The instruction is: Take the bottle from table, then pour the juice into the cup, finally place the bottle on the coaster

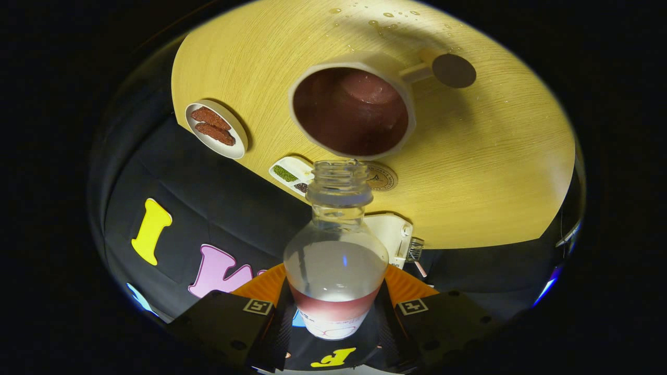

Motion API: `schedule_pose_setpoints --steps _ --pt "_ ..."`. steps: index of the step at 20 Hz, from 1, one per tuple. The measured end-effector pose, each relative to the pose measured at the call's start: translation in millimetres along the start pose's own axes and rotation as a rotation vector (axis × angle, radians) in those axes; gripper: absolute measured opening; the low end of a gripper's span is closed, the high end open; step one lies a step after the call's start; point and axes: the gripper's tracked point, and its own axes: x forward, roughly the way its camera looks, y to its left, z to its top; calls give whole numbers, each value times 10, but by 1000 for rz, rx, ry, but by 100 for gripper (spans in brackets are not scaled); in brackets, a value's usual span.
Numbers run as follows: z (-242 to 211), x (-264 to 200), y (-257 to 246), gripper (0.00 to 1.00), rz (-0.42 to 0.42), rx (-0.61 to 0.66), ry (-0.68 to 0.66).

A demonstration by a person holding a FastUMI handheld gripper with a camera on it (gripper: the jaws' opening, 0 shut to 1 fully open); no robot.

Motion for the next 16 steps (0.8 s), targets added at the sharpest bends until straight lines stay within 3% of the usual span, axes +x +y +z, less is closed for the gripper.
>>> schedule_pose_setpoints --steps 11,13,16 --pt "69 -105 -49 71 114 -227 -119" --pt "48 -105 -108 71 142 -323 -150" --pt "6 -107 -330 71 120 -536 -187"
